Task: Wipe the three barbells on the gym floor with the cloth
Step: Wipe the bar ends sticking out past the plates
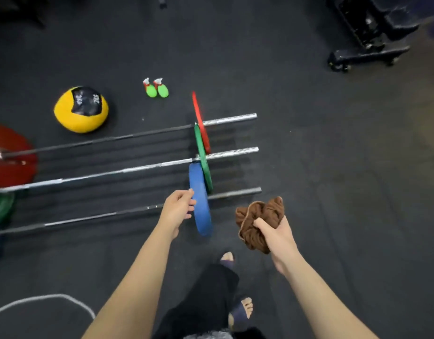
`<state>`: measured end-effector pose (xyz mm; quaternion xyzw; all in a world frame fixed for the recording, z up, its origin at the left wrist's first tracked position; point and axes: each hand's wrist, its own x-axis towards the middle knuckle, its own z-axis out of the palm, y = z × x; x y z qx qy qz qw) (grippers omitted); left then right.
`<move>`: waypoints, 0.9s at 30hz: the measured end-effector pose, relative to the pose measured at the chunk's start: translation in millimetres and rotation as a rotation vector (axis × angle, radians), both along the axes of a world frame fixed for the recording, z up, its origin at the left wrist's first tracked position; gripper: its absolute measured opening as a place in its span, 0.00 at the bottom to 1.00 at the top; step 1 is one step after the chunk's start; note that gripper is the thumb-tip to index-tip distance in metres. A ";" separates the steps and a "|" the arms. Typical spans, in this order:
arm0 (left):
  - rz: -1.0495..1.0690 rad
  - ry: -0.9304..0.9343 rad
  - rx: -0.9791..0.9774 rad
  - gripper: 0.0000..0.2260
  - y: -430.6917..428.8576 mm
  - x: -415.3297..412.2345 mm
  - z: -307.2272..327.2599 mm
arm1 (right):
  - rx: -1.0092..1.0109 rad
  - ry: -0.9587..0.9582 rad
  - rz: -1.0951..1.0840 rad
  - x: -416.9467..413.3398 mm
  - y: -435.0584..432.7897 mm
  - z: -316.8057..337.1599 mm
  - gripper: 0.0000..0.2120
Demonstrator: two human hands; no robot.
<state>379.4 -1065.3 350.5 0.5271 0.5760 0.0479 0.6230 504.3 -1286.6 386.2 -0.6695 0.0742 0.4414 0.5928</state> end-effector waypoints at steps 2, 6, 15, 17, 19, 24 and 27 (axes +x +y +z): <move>0.063 0.038 -0.019 0.10 4.3 21.0 -29.9 | -0.016 0.008 0.066 29.2 9.4 -16.6 0.14; 0.288 0.129 0.056 0.08 18.7 75.3 -99.3 | -0.132 -0.046 0.138 85.1 23.4 -66.5 0.19; 0.224 0.365 0.316 0.12 50.1 147.6 -275.5 | -0.286 -0.076 0.370 182.0 68.7 -225.6 0.21; 0.139 0.464 0.430 0.16 50.0 141.8 -326.3 | -0.295 -0.068 0.415 190.2 83.1 -275.9 0.22; 0.032 0.594 0.612 0.19 53.0 136.2 -374.0 | -0.284 -0.050 0.450 194.0 100.6 -326.6 0.23; -0.040 0.888 0.948 0.23 57.5 132.5 -448.2 | -0.244 -0.037 0.668 195.2 124.8 -440.7 0.29; -0.025 0.885 1.077 0.24 58.6 131.0 -462.5 | -0.242 -0.067 0.752 201.6 132.6 -482.6 0.28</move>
